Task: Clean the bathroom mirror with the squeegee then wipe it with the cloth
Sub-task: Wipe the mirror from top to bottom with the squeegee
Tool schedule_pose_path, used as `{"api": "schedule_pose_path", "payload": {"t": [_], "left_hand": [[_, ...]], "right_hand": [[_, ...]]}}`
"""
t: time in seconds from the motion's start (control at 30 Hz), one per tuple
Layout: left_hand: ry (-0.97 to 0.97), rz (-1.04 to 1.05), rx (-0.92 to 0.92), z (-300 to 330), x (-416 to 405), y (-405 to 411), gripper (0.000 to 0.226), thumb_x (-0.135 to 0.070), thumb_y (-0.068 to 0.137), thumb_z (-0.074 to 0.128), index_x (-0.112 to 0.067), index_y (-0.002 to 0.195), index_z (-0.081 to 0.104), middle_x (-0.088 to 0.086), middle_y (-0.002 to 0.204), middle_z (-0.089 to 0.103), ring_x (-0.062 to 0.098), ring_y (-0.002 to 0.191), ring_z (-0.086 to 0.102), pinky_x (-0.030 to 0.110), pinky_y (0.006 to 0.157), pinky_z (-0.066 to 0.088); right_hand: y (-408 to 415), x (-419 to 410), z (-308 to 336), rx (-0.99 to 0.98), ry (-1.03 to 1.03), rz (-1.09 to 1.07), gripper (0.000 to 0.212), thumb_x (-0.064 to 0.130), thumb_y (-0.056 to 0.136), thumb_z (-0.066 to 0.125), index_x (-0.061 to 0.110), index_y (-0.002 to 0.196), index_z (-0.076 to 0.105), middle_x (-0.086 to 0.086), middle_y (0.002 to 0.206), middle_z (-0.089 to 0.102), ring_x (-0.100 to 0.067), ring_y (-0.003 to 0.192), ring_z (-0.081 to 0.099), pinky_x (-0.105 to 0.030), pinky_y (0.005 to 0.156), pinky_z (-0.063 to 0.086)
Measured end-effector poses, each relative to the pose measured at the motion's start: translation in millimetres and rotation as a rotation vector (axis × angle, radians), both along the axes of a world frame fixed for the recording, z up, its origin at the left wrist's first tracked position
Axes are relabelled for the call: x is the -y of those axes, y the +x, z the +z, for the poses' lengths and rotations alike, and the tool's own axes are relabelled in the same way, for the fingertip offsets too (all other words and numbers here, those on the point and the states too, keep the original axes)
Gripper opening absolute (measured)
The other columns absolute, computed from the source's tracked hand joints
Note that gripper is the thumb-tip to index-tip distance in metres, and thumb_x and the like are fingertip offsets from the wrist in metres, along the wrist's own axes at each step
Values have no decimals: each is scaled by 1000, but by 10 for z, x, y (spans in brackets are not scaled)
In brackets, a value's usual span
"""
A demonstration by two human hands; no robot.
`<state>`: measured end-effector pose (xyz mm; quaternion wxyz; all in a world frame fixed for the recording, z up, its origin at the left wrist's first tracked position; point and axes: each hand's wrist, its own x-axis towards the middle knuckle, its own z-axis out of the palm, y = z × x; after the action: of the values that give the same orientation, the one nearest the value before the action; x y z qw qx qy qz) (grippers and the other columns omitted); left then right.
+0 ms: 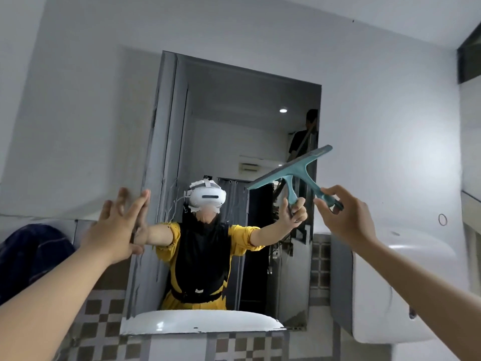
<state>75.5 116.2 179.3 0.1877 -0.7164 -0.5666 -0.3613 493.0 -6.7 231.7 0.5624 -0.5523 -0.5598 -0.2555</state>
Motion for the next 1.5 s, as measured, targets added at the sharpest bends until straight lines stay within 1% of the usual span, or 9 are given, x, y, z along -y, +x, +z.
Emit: {"api": "schedule_pose_path", "payload": {"t": [0.17,0.37,0.53,0.73,0.83,1.0,1.17,1.3,1.5], "left_hand": [[-6,-26,4,-3,-18,-25,138,-31,66,82,-53,124,-41,8,154,-27,40,142,-5,57,107,33],[-12,-51,-5,-10,-32,-36,137,-27,68,80,-53,123,-43,10,153,-29,42,142,-6,56,105,37],[-13,-6,-31,-11,-22,-28,128,-34,72,76,-45,133,-36,14,154,-25,43,142,-3,56,112,19],[15,-17,-52,-30,-12,-41,124,-41,73,74,-41,137,-32,18,154,-23,46,141,0,54,114,13],[67,-1,-86,-39,-30,-54,127,-49,68,75,-37,139,-30,21,155,-16,48,140,8,53,113,17],[104,29,-146,-51,-13,-82,127,-57,69,71,-33,139,-32,22,155,-13,46,140,12,51,113,17],[107,-38,-125,-128,-4,-174,113,-56,78,62,-37,135,-34,22,155,-16,41,143,6,51,115,12],[140,-57,-115,-342,-47,-290,102,-60,80,56,-38,143,-22,22,155,-14,39,144,4,54,113,12],[160,-84,-155,-575,-99,-328,104,-62,76,59,-42,142,-20,20,153,-17,40,142,-8,56,111,10]], "right_hand": [[-482,-127,-236,-142,-31,99,17,33,94,54,23,106,46,-5,71,63,-27,52,59,-33,46,46],[-1137,-300,-171,-534,42,229,17,33,96,50,23,105,40,3,87,56,-19,66,57,-38,61,51],[-1494,-323,-7,-783,28,291,20,36,96,47,23,104,35,-4,82,58,-17,56,53,-30,50,41],[-1927,-321,55,-901,45,323,21,35,96,47,20,105,35,-6,87,58,-21,64,59,-29,50,43],[-2251,-383,0,-901,47,382,19,33,95,50,20,100,36,-9,93,61,-25,69,62,-31,56,47],[-2823,-391,-54,-875,20,503,19,28,96,51,18,98,35,-9,82,60,-19,49,55,-22,37,41],[-3224,-427,-166,-766,-37,482,18,36,93,49,28,92,34,4,77,57,-22,64,63,-43,70,57],[-3441,-547,-300,-623,-55,428,21,42,89,50,37,85,30,6,70,57,-33,79,66,-58,88,49],[-3210,-494,-520,-371,-47,404,17,37,93,53,29,101,40,1,67,60,-25,70,63,-48,65,58]]}}
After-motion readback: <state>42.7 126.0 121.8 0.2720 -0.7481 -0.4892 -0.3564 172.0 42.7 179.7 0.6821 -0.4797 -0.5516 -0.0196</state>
